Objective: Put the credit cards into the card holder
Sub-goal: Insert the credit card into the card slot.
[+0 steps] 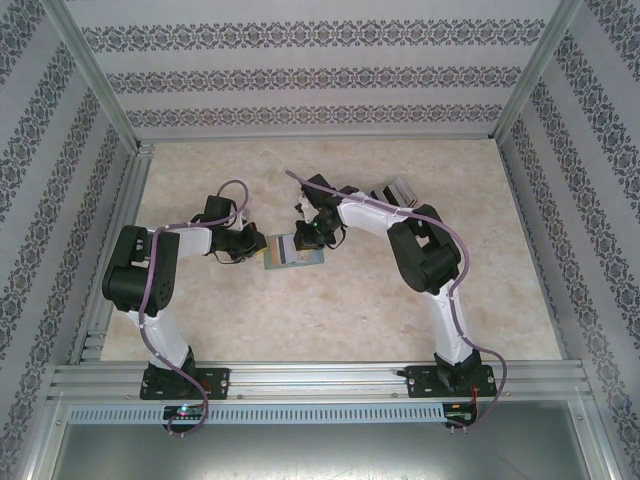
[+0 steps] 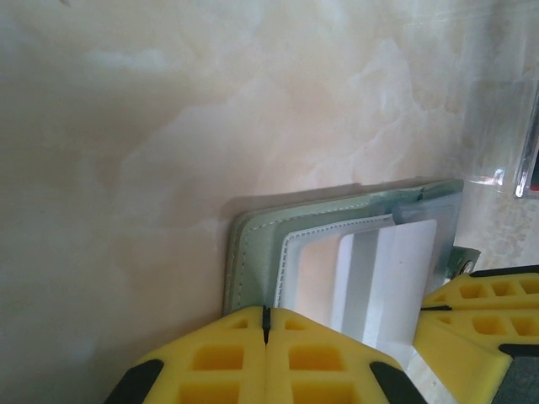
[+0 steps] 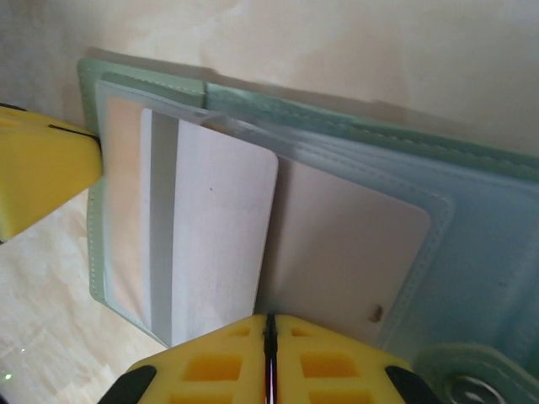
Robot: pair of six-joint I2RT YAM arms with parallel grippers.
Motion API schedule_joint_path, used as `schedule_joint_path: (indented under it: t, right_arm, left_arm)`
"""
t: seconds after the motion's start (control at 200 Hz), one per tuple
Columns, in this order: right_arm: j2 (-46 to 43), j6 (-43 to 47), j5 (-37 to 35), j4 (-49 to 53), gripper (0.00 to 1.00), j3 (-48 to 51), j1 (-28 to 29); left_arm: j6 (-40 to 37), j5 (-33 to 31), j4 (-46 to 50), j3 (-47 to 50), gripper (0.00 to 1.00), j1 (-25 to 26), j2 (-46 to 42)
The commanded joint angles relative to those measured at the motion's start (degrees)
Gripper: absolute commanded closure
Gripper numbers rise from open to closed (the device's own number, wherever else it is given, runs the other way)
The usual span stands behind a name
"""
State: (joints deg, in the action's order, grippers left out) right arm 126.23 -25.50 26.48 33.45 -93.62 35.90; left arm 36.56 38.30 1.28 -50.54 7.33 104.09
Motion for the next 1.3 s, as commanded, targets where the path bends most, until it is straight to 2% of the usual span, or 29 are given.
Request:
schedule_joint_path:
  t: [0.0, 0.23, 0.44, 0.585, 0.719, 0.979, 1.294]
  right_arm:
    - [2.33, 0.43, 1.50, 0.99, 0.87, -2.27, 1.22]
    - [4.90, 1.30, 1.13, 3.05, 0.87, -6.12, 2.41]
    - [5.16, 1.32, 1.49, 3.20, 0.87, -6.13, 2.69]
    - [5.55, 1.35, 1.93, 3.04, 0.84, -6.60, 2.68]
    - [6.12, 1.51, 1.55, 3.44, 0.79, -7.68, 2.88]
    - [3.22, 4.15, -5.30, 6.88, 0.79, -4.60, 1.36]
    - [-1.28, 5.22, -9.65, 6.56, 0.79, 0.94, -0.75]
  left_arm:
    - [1.21, 0.15, 1.80, 2.29, 1.00, 0.23, 0.94]
    - [1.41, 0.16, 2.18, 1.77, 0.99, 0.22, 0.33]
    - [1.93, 0.06, 2.32, 1.51, 0.74, 0.31, -0.81]
    - [2.27, 0.13, 2.58, 0.54, 0.66, 0.65, -1.61]
    - [2.91, 0.44, 2.41, -0.41, 0.65, 1.59, -2.17]
    - [-0.50, -4.39, 8.58, -1.27, 0.72, 1.82, -0.56]
    - [0.01, -5.17, 7.34, 0.13, 0.79, 1.80, 1.76]
